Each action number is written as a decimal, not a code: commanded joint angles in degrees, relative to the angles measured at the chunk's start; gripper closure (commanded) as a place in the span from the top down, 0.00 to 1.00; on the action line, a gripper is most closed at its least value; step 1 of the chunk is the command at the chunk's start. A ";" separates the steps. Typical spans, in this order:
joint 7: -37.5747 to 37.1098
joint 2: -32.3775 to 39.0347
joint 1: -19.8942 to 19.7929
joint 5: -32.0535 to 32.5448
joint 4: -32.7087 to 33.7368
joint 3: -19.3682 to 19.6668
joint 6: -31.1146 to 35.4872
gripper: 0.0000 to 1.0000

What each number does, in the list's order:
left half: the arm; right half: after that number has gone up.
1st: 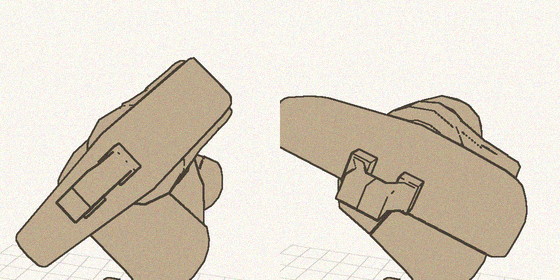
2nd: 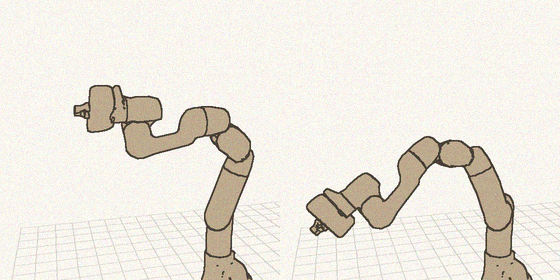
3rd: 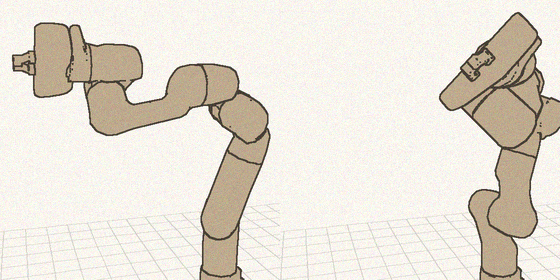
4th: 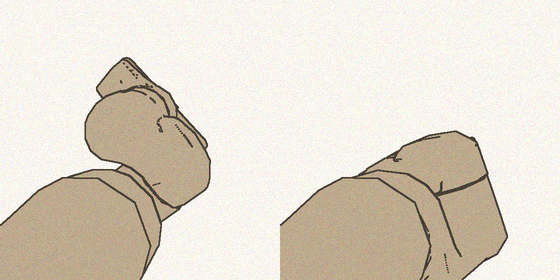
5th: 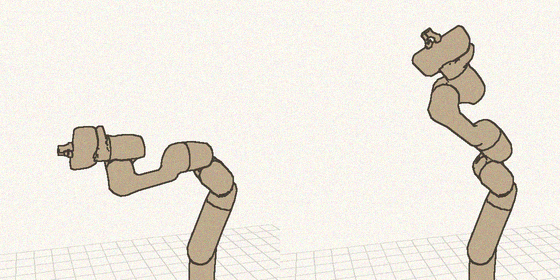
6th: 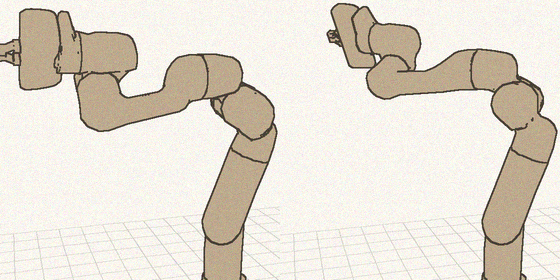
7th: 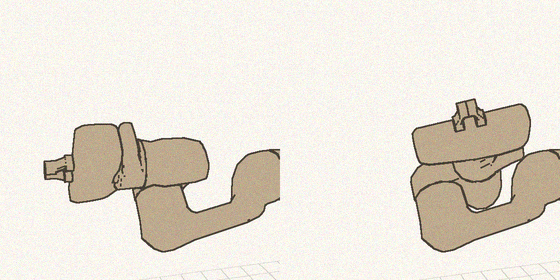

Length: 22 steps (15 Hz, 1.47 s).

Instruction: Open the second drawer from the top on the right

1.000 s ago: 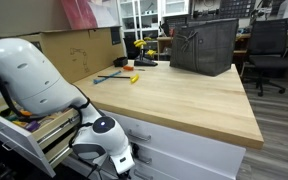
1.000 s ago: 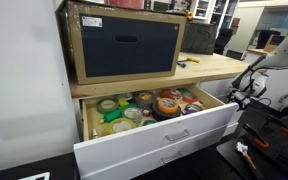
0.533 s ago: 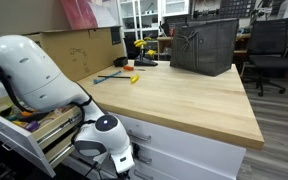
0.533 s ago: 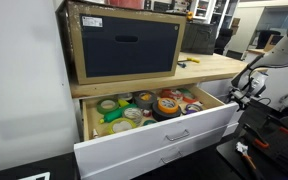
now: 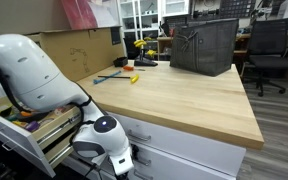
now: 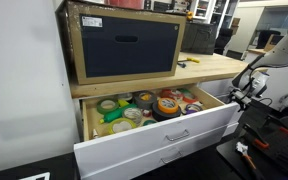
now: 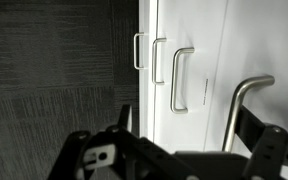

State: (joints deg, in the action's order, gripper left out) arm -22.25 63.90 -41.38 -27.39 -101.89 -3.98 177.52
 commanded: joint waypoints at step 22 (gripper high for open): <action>3.41 -3.79 -74.08 49.43 -28.09 -37.90 20.90 1.00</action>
State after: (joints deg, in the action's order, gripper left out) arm -22.16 64.84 -107.26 24.87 -118.71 -38.35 198.47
